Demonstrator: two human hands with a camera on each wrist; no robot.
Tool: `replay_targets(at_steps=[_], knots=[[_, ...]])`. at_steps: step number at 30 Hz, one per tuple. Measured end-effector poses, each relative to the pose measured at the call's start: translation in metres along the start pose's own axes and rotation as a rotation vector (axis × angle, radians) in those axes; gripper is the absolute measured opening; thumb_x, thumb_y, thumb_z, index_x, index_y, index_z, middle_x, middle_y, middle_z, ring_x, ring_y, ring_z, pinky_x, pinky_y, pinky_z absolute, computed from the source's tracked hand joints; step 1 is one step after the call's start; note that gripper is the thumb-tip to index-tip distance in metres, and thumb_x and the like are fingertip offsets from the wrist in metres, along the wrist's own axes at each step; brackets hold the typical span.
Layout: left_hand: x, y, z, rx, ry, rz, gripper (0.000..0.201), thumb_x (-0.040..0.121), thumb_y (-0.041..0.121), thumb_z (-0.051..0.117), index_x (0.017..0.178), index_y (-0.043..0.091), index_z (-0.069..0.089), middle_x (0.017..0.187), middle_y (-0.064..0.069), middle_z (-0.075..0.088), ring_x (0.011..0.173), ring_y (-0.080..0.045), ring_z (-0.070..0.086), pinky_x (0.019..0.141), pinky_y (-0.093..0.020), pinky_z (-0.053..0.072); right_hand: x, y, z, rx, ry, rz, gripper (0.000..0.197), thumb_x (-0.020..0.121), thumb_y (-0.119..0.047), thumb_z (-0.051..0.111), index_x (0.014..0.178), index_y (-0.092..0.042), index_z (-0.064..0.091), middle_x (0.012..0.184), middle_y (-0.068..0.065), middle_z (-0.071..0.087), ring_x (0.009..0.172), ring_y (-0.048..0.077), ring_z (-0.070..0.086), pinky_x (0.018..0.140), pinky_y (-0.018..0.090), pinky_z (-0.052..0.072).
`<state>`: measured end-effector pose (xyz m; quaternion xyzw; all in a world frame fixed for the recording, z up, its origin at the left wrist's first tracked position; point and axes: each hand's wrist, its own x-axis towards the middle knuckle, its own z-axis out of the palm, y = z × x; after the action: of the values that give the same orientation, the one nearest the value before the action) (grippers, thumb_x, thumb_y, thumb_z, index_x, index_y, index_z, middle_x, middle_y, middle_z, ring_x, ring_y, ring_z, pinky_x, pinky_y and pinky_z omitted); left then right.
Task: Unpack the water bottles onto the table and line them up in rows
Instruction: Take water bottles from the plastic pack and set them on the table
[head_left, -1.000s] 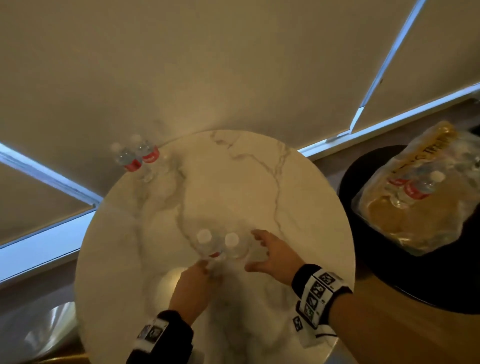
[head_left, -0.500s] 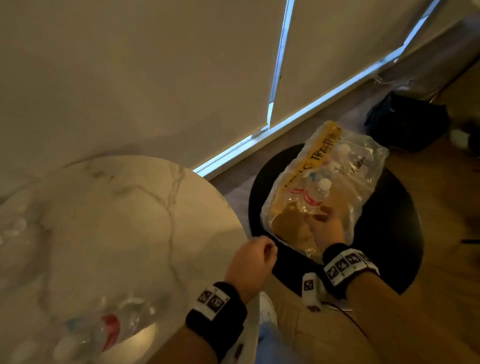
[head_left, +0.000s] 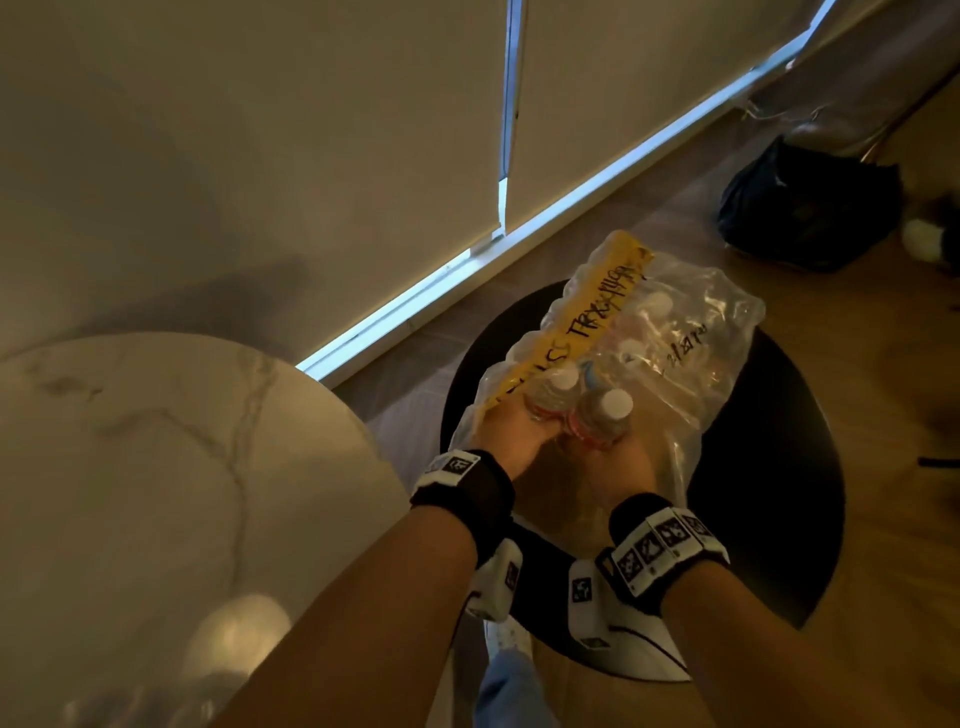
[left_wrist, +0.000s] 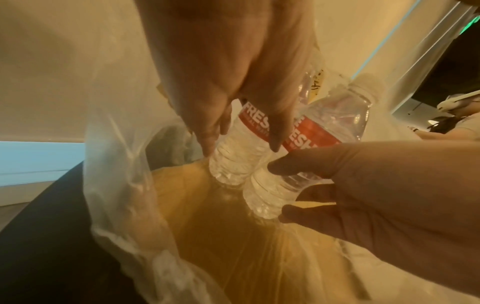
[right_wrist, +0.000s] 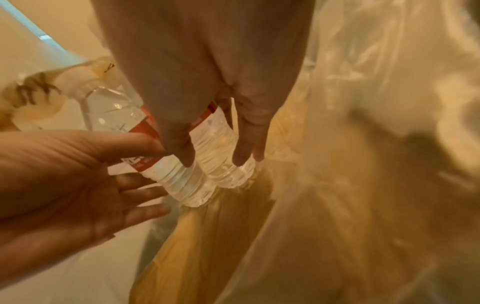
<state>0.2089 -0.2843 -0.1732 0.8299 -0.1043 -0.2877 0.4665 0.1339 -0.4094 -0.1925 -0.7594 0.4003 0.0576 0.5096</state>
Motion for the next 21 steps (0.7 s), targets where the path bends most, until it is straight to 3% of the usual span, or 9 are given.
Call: replay_targets(at_steps=[2, 7, 9, 11, 12, 14, 16, 18, 21], knots=[[-0.001, 0.001, 0.002, 0.032, 0.003, 0.014, 0.058, 0.091, 0.038, 0.081, 0.146, 0.033, 0.063, 0.151, 0.001, 0.070, 0.140, -0.030, 0.065, 0.125, -0.054, 0.052, -0.008, 0.003, -0.008, 0.024, -0.004, -0.015, 0.029, 0.087, -0.017, 0.069, 0.115, -0.018, 0.060, 0.117, 0.007, 0.063, 0.112, 0.027, 0.057, 0.105, 0.047, 0.042], [-0.039, 0.007, 0.001, 0.094, 0.084, 0.018, 0.076, 0.083, 0.051, 0.078, 0.153, 0.036, 0.051, 0.156, 0.002, 0.062, 0.145, -0.027, 0.060, 0.126, -0.054, 0.051, -0.051, -0.009, -0.031, -0.008, -0.039, -0.091, 0.056, 0.071, -0.030, 0.083, 0.120, -0.019, 0.058, 0.109, -0.005, 0.061, 0.108, 0.020, 0.059, 0.088, 0.025, 0.045], [-0.078, 0.021, -0.011, -0.004, 0.122, 0.030, 0.081, 0.090, 0.030, 0.089, 0.158, 0.022, 0.046, 0.161, -0.002, 0.057, 0.149, -0.023, 0.055, 0.129, -0.041, 0.048, -0.088, -0.024, -0.040, -0.045, -0.020, -0.114, 0.054, 0.075, -0.019, 0.083, 0.121, -0.012, 0.055, 0.104, 0.001, 0.061, 0.093, 0.017, 0.058, 0.075, 0.023, 0.047], [-0.122, 0.024, -0.027, -0.080, 0.122, 0.058, 0.077, 0.093, 0.019, 0.089, 0.156, 0.019, 0.046, 0.157, 0.005, 0.057, 0.142, -0.010, 0.056, 0.121, -0.017, 0.047, -0.133, -0.035, -0.047, -0.067, -0.083, -0.166, 0.047, 0.076, -0.019, 0.082, 0.116, -0.014, 0.057, 0.096, -0.002, 0.061, 0.083, 0.013, 0.057, 0.064, 0.016, 0.042], [-0.146, 0.022, -0.035, -0.096, 0.100, 0.049, 0.073, 0.095, 0.016, 0.087, 0.154, 0.019, 0.045, 0.154, 0.006, 0.058, 0.138, -0.009, 0.057, 0.117, -0.016, 0.049, -0.155, -0.037, -0.045, -0.076, -0.122, -0.195, 0.043, 0.076, -0.022, 0.082, 0.111, -0.018, 0.058, 0.092, -0.005, 0.062, 0.080, 0.010, 0.058, 0.063, 0.015, 0.042], [-0.191, 0.013, -0.053, -0.123, 0.062, 0.006, 0.067, 0.097, 0.012, 0.084, 0.151, 0.017, 0.045, 0.147, -0.003, 0.064, 0.132, -0.019, 0.063, 0.111, -0.033, 0.056, -0.197, -0.040, -0.036, -0.089, -0.204, -0.239, 0.030, 0.075, -0.025, 0.082, 0.096, -0.021, 0.061, 0.087, -0.009, 0.065, 0.081, 0.012, 0.063, 0.065, 0.021, 0.047], [-0.236, -0.003, -0.071, -0.149, 0.086, -0.018, 0.064, 0.097, 0.013, 0.084, 0.149, 0.016, 0.047, 0.141, -0.004, 0.067, 0.125, -0.021, 0.066, 0.103, -0.033, 0.053, -0.231, -0.033, -0.018, -0.087, -0.293, -0.245, 0.023, 0.076, -0.023, 0.081, 0.088, -0.031, 0.063, 0.086, -0.008, 0.068, 0.086, 0.020, 0.066, 0.077, 0.037, 0.054], [-0.283, -0.021, -0.087, -0.146, 0.152, -0.039, 0.058, 0.097, 0.015, 0.084, 0.144, 0.016, 0.050, 0.139, -0.007, 0.069, 0.123, -0.024, 0.068, 0.100, -0.031, 0.052, -0.266, -0.026, 0.006, -0.107, -0.387, -0.249, 0.034, 0.075, -0.023, 0.081, 0.099, -0.034, 0.060, 0.098, -0.004, 0.067, 0.097, 0.024, 0.064, 0.093, 0.045, 0.051], [-0.355, -0.058, -0.109, -0.155, 0.255, -0.067, 0.050, 0.096, 0.013, 0.083, 0.134, 0.022, 0.052, 0.133, -0.008, 0.071, 0.119, -0.023, 0.070, 0.089, -0.017, 0.052, -0.321, -0.018, 0.046, -0.158, -0.477, -0.250, 0.063, 0.071, -0.023, 0.084, 0.125, -0.030, 0.051, 0.116, 0.000, 0.061, 0.111, 0.025, 0.058, 0.097, 0.038, 0.046]])
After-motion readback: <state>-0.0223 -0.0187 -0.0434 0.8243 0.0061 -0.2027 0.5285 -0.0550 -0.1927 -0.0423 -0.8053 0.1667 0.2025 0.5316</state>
